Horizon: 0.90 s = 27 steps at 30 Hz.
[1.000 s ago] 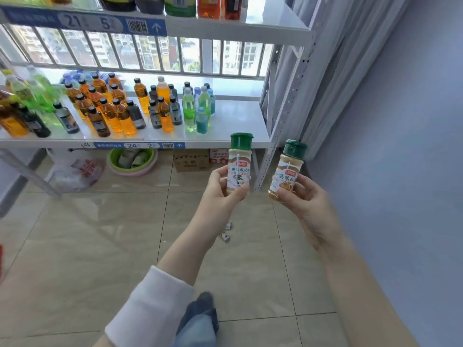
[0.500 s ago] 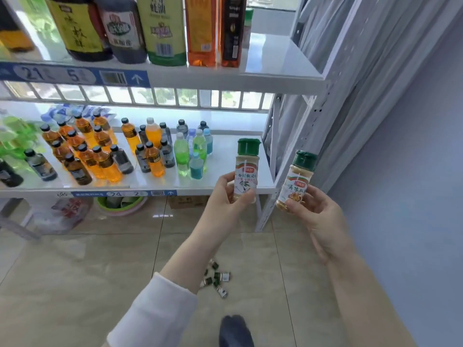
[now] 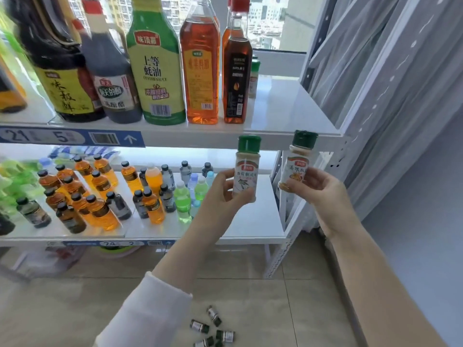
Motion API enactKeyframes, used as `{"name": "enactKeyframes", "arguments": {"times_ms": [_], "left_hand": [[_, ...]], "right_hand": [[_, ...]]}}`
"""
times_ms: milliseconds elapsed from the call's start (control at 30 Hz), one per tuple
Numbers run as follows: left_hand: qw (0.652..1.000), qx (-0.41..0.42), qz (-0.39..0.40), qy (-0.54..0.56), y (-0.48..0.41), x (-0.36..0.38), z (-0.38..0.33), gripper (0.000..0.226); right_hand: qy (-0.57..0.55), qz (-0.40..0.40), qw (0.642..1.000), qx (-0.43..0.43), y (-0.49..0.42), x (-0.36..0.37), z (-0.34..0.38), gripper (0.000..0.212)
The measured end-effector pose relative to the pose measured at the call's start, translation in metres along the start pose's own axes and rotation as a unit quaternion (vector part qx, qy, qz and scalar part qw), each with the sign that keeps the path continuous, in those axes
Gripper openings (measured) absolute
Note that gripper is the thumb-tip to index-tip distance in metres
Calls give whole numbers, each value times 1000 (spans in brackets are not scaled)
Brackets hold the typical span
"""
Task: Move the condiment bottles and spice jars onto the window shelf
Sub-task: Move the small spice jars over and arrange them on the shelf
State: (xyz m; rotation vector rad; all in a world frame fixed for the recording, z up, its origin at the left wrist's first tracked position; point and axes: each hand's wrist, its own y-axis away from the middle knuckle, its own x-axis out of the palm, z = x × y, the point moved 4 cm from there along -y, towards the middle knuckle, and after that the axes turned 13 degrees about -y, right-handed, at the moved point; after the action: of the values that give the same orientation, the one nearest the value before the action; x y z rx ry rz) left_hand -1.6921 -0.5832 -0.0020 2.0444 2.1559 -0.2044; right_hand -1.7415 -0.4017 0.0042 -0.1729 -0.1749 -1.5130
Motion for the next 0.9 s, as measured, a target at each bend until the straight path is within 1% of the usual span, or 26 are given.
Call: {"name": "enactKeyframes", "arguments": {"times_ms": [100,267,333,433,533,667,800,900], "left_hand": [[1000,18,4,-5,-24,-6,-6,31],[1000,20,11,-11,-68,-7,-12,34],[1000,25,9,-8,-87,-5,-15,31],[1000,27,0,-6,-115,0,-18,32],[1000,21,-21,-2,-139,7,-23,32],[1000,11,-17,-2,-164,19,-25,28],[1000,10,-26,6,-182,24,-23,31],[999,13,-40,19,-190,24,-22,37]], "right_hand": [[6,-17,1000,-3,-26,7,1,54],[16,-25,999,-13,-79,13,14,48],[30,-23,999,-27,-109,14,23,48],[69,-5,997,-43,-157,18,33,45],[102,30,993,-50,-203,24,39,47],[151,67,985,-52,-255,40,38,45],[208,79,973,-54,-295,59,28,44],[221,75,971,-61,-314,66,20,42]]}}
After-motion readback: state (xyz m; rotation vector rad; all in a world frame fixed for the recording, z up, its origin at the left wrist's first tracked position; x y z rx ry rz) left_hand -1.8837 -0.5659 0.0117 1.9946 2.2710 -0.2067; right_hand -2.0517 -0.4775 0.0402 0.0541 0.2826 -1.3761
